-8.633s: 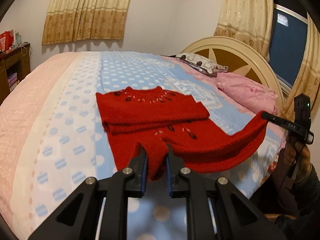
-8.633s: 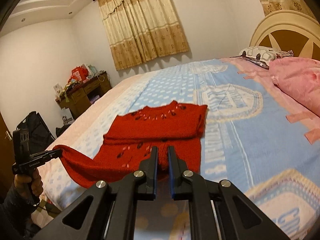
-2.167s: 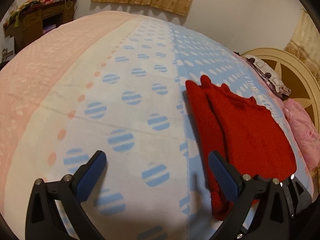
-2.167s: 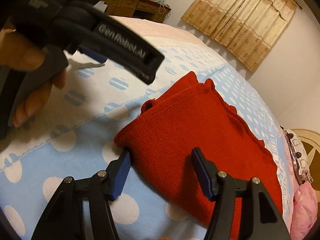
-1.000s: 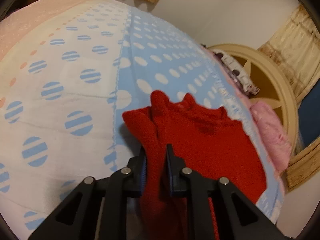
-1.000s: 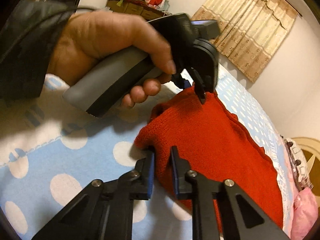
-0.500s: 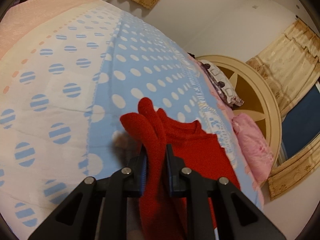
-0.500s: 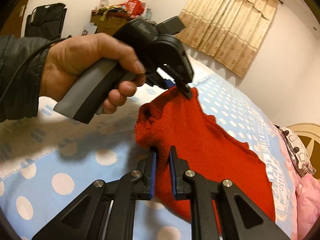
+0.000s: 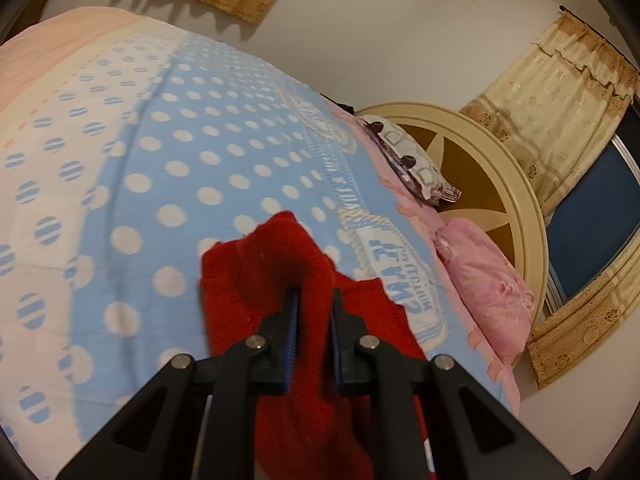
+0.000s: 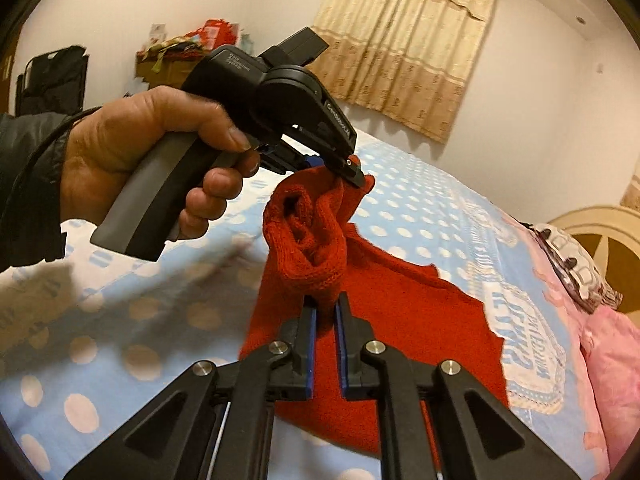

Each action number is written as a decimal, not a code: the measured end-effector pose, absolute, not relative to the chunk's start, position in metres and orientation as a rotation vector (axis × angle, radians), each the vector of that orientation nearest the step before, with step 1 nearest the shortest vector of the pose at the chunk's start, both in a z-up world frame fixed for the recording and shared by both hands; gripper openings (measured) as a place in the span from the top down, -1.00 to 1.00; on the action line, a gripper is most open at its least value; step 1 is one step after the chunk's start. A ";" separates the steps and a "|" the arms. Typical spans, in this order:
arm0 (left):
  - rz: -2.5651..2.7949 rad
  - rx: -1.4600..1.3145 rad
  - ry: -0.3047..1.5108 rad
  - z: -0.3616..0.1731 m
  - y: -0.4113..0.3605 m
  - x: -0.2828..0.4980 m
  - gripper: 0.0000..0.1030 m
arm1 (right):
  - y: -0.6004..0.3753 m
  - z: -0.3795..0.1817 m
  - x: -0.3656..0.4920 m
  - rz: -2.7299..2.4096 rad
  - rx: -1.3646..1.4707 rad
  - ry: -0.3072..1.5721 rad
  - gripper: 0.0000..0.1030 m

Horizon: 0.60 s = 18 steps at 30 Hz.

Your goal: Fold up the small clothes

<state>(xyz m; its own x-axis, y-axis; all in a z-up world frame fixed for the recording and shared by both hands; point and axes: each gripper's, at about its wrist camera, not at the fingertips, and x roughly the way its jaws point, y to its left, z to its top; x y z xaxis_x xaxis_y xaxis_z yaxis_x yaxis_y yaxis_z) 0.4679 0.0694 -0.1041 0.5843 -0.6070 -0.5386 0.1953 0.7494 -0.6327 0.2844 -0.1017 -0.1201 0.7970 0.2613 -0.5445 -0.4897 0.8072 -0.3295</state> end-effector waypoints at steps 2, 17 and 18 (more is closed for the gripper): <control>-0.497 -0.561 0.817 -0.103 0.064 0.471 0.73 | -0.111 -0.117 0.286 0.404 -0.463 0.498 0.85; -0.569 -0.508 0.877 -0.109 -0.024 0.496 0.75 | -0.181 -0.117 0.299 0.276 -0.349 0.560 0.85; -0.578 -0.513 0.885 -0.112 -0.033 0.499 0.81 | -0.186 -0.118 0.300 0.266 -0.342 0.567 0.86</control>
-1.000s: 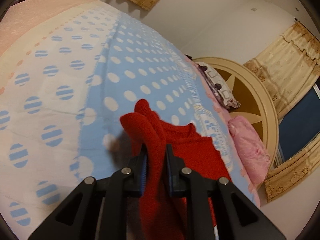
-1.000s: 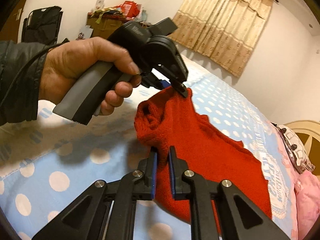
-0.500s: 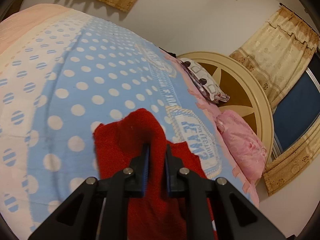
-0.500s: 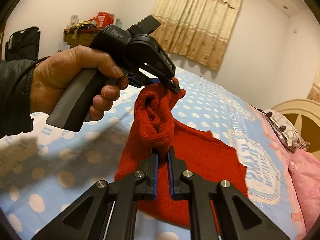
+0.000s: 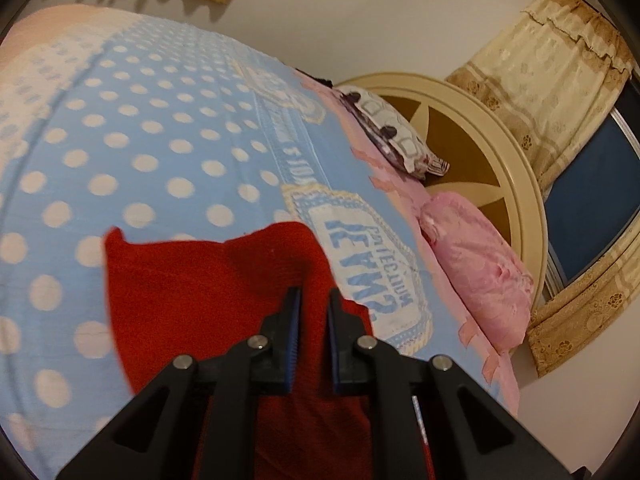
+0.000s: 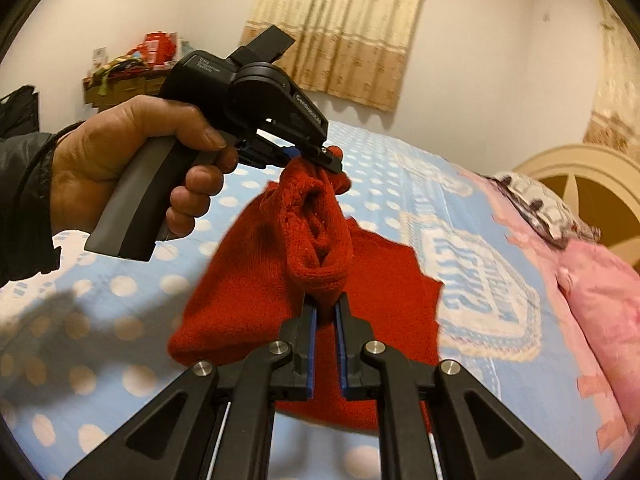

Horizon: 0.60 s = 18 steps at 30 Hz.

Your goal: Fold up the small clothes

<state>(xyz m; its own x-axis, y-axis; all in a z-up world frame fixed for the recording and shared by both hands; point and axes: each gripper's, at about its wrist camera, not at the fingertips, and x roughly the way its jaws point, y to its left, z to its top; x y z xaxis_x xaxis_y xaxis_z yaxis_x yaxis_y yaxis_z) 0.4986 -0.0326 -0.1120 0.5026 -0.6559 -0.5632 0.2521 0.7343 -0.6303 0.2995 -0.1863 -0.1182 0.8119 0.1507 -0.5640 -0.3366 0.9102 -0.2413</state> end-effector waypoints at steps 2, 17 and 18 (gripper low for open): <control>-0.589 -0.508 0.897 -0.116 -0.045 0.503 0.82 | -0.201 -0.122 0.302 0.241 -0.325 0.588 0.86; -0.532 -0.201 0.751 -0.080 -0.056 0.443 -0.39 | -0.274 -0.136 0.318 0.283 -0.084 0.801 0.89; -0.533 -0.173 0.742 -0.079 -0.054 0.435 -0.43 | -0.280 -0.133 0.319 0.309 -0.053 0.821 0.80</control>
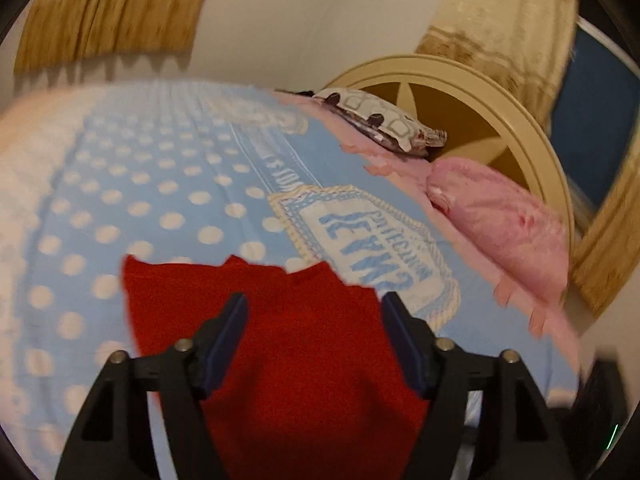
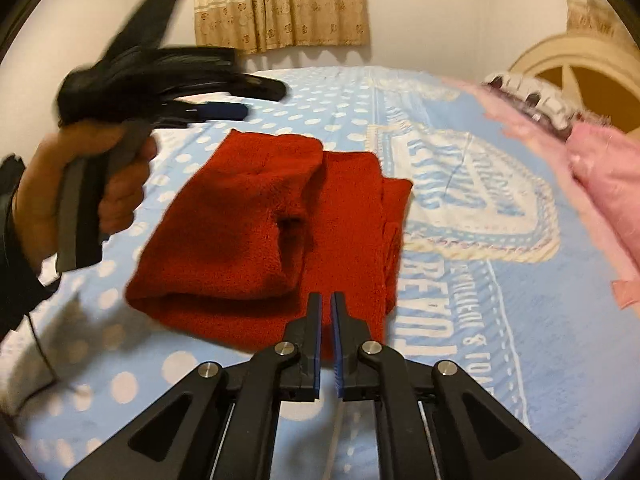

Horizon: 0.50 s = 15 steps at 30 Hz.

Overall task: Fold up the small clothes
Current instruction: 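Grasp the folded sweater edge with the right tool while the left tool grasps beside it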

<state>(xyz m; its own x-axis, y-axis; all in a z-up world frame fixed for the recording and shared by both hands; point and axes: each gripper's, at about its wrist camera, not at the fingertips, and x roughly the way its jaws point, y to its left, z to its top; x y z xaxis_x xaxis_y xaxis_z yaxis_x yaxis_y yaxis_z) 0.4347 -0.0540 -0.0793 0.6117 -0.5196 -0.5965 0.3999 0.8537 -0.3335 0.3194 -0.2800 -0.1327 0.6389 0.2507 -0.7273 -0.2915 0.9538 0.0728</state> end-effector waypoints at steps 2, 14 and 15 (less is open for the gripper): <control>-0.523 -0.083 0.728 -0.081 -0.051 0.407 -0.44 | -0.291 -0.124 0.324 0.356 0.005 0.862 0.03; -0.575 0.381 0.625 -0.124 -0.123 0.315 -0.55 | -0.321 -0.103 0.427 0.534 0.364 0.989 -0.67; -0.580 0.370 0.635 -0.126 -0.123 0.318 -0.56 | -0.317 -0.108 0.437 0.541 0.372 1.006 -0.66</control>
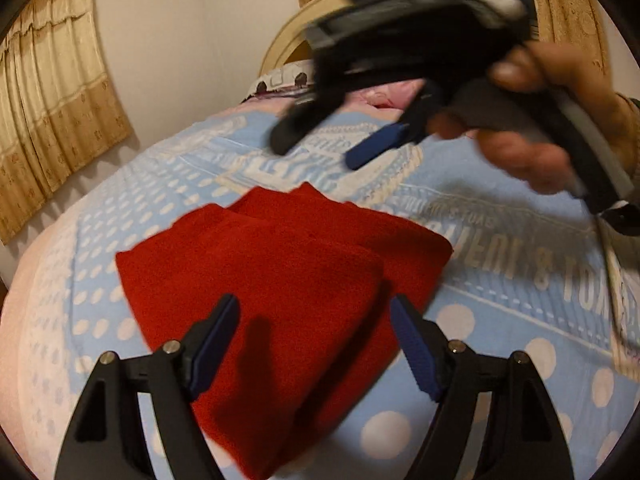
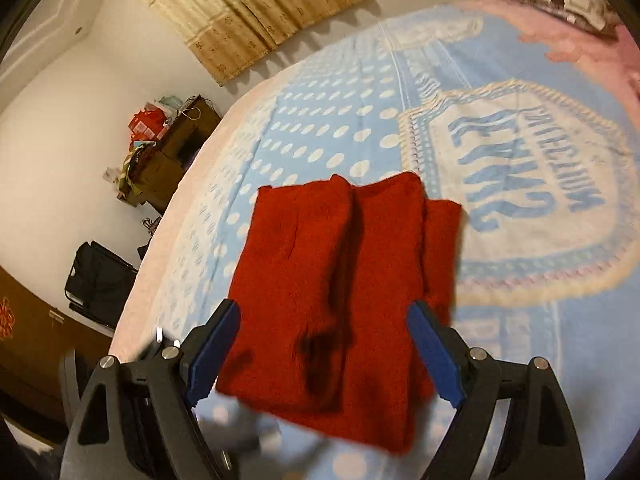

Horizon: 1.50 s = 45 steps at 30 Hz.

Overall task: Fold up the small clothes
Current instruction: 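Grasp the folded sweater edge with the right tool while the left tool grasps beside it, then fold the held edge over the sweater with both tools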

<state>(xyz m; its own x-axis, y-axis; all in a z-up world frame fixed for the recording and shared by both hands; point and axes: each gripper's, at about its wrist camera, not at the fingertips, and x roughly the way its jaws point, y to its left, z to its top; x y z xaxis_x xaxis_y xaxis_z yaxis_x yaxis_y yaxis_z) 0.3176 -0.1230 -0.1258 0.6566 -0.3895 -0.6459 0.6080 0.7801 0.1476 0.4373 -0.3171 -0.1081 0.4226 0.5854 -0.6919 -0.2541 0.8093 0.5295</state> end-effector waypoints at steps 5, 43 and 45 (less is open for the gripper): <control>-0.547 0.339 0.686 -0.139 -0.119 0.337 -0.56 | -0.294 -0.138 0.481 0.597 0.412 1.105 -0.34; -0.761 0.084 0.776 -0.122 -0.160 0.363 0.66 | -0.315 -0.146 0.508 0.566 0.282 1.111 0.74; -0.758 0.141 0.750 -0.124 -0.168 0.355 0.63 | -0.319 -0.159 0.507 0.540 0.272 1.121 0.74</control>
